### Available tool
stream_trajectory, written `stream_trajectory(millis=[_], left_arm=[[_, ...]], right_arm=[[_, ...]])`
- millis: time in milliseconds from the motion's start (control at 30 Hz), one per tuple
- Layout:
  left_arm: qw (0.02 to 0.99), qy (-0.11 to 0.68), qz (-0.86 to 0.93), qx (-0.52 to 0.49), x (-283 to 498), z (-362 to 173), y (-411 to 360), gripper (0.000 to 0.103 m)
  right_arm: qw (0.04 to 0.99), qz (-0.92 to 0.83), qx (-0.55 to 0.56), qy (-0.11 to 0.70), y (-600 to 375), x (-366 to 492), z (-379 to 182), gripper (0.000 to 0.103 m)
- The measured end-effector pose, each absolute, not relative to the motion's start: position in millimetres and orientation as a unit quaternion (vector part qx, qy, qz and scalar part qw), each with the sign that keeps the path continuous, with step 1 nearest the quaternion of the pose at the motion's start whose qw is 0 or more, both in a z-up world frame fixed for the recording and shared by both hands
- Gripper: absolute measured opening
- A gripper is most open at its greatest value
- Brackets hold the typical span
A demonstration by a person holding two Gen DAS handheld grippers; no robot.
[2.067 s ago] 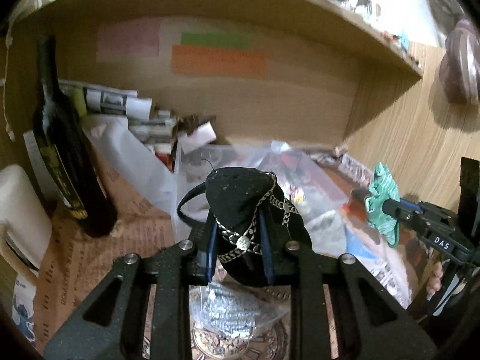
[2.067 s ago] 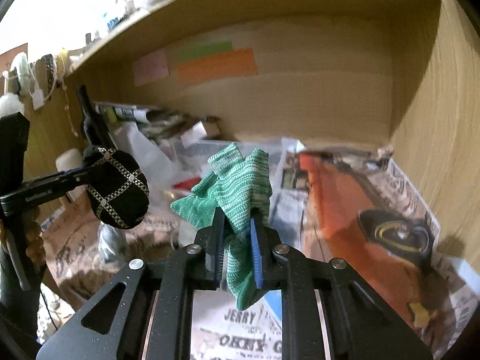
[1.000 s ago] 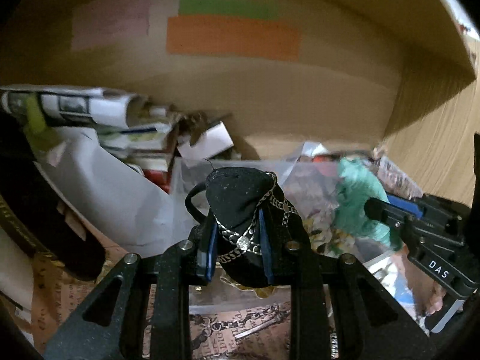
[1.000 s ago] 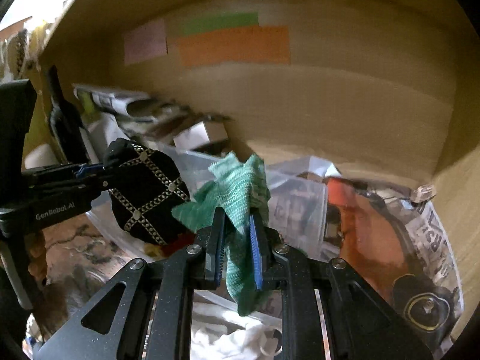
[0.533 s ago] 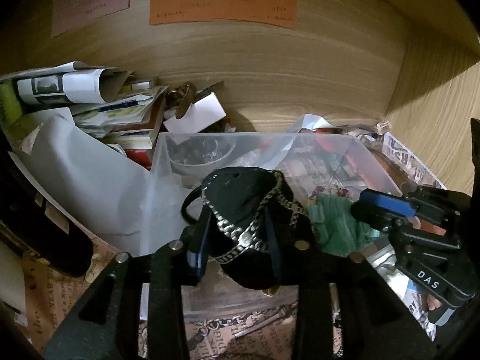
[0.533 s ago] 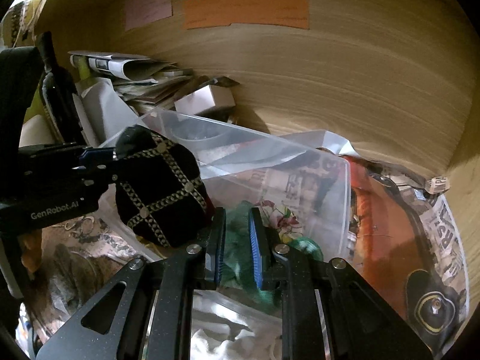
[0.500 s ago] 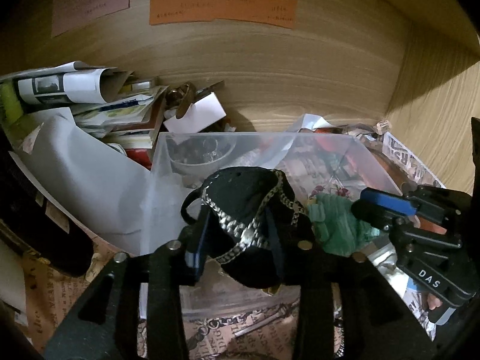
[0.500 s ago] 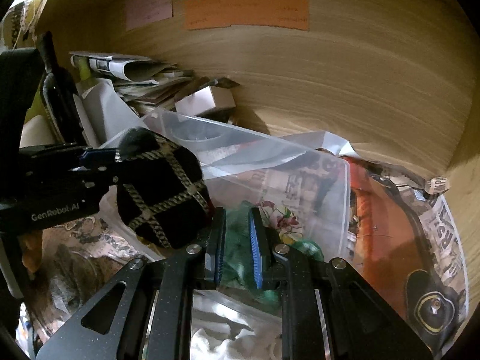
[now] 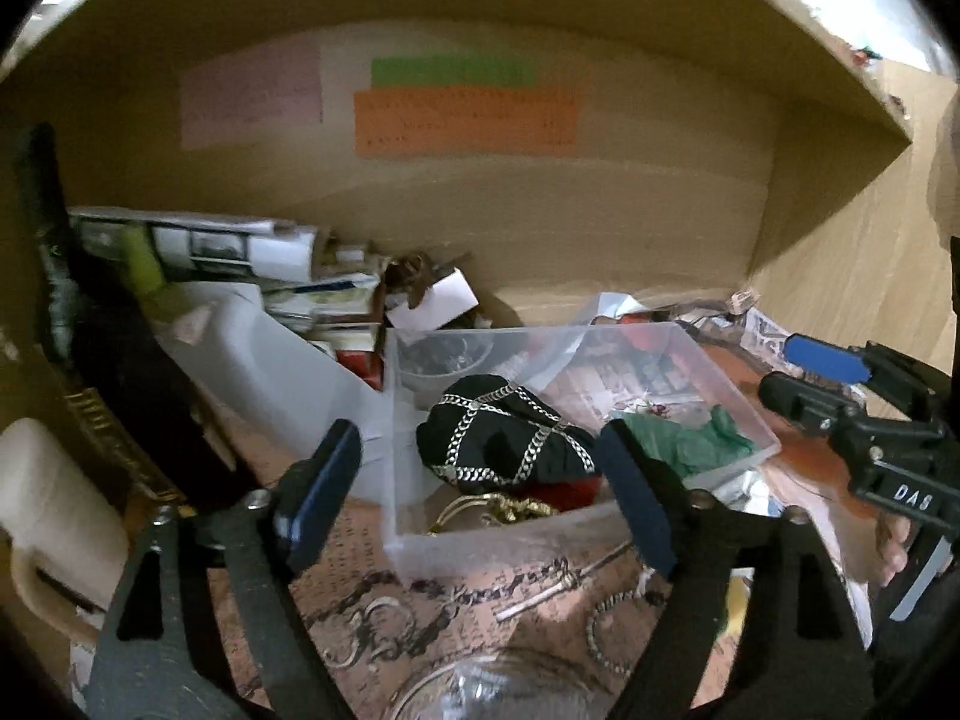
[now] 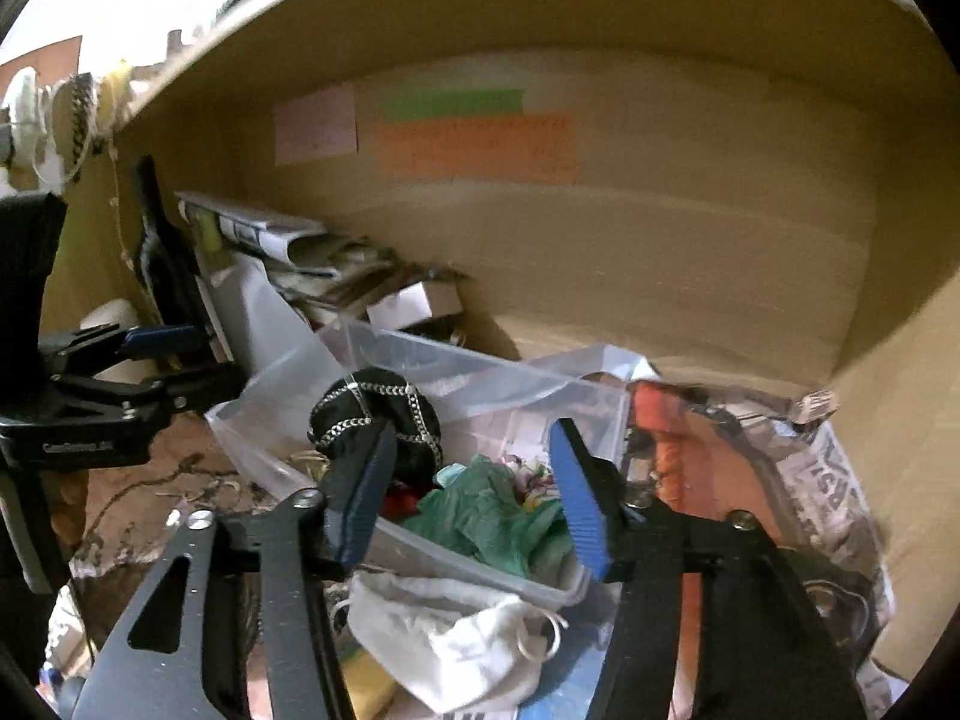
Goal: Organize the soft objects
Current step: 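Grasp the silver sequin bag with the left tool while the right grasps the white drawstring pouch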
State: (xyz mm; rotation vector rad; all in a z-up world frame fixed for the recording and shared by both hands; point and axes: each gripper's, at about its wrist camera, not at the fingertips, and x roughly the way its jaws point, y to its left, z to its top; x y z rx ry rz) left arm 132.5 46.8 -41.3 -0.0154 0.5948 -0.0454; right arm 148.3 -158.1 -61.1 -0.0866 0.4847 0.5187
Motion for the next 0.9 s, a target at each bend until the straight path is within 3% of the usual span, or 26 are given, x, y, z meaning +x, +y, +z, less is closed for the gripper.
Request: stream_trajectory(millis=[100,267,900], left_arm=[[0.96,0.281,-0.017,-0.007,115,-39,49,0.094],[0.957,0.29,-0.024,-0.014,95,-47,49,0.095],[0.92,0.388,-0.035,-0.042,75,-129,46,0.099]], right_arm=[[0.94,0.249,-0.039,0.229,-164,138,-59,0.062],[0.943,0.239,-0.045,0.229,-172,122,-64,0.072],[0.913,0.233,-0.026,0.334,-184,127,-135,0.072]])
